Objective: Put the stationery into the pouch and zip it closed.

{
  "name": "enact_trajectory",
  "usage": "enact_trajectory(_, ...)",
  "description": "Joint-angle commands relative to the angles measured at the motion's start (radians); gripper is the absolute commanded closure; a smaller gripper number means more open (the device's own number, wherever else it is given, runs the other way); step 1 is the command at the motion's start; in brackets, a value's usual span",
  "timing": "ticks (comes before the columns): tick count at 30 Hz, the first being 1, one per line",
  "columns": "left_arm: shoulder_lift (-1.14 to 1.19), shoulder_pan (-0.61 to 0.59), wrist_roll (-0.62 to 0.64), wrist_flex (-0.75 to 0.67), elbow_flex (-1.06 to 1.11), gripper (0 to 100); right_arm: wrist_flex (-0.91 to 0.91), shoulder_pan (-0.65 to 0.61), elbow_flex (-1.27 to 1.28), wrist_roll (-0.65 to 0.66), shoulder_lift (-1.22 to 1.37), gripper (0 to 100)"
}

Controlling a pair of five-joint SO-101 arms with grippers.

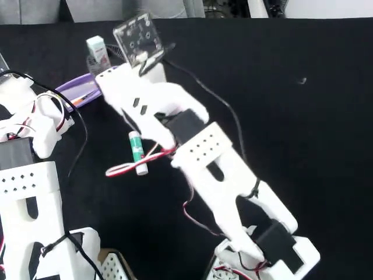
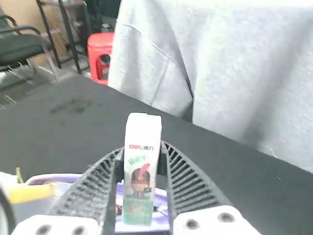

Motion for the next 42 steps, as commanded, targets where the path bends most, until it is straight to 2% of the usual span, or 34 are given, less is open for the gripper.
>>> enact_trajectory(1, -0.017, 0.016, 0.009, -0.008, -0.065, 97, -0.170, -0.031, 0.097, -0.012, -0.081, 98.8)
enact_trajectory(9, -0.017, 0.010, 0.012, -0.009, -0.065, 97, -0.684, -0.031, 0.447, -0.012, -0.122, 98.8)
enact_trajectory(12, -0.017, 0.010, 0.012, -0.009, -0.065, 97, -0.810, -0.029, 0.512, -0.006, -0.120, 98.8)
enact_trajectory(22, -0.017, 0.007, 0.011, -0.008, -0.064, 97, -0.950, -0.023, 0.458, -0.012, 0.048, 98.8)
enact_trajectory(30, -0.017, -0.028, 0.015, -0.008, -0.064, 97, -0.947, -0.031, 0.472, -0.012, 0.088, 97.9)
enact_trajectory(36, -0.017, -0.028, 0.015, -0.009, -0.054, 97, -0.947, -0.031, 0.473, -0.006, 0.090, 80.0)
enact_trajectory(42, -0.017, -0.028, 0.015, -0.009, -0.054, 97, -0.947, -0.031, 0.473, -0.006, 0.090, 80.1)
